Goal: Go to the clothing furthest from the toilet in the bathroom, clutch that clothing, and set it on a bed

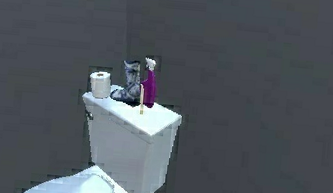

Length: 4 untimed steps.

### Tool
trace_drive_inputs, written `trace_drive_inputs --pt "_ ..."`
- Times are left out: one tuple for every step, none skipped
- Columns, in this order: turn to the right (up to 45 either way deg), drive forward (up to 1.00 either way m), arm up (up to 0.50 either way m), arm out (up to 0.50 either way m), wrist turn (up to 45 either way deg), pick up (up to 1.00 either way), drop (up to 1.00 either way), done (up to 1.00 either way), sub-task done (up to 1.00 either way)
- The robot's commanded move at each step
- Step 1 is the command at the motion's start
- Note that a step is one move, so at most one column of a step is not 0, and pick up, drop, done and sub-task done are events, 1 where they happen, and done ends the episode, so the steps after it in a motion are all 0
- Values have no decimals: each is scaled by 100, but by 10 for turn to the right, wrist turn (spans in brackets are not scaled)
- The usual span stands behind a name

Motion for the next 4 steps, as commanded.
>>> trace_drive_inputs --pt "0 0 0 0 270 0 0 0 0" --pt "0 0 -30 0 0 0 0 0 0" --pt "0 0 0 0 0 100 0 0 0" --pt "0 0 10 0 0 0 0 0 0"
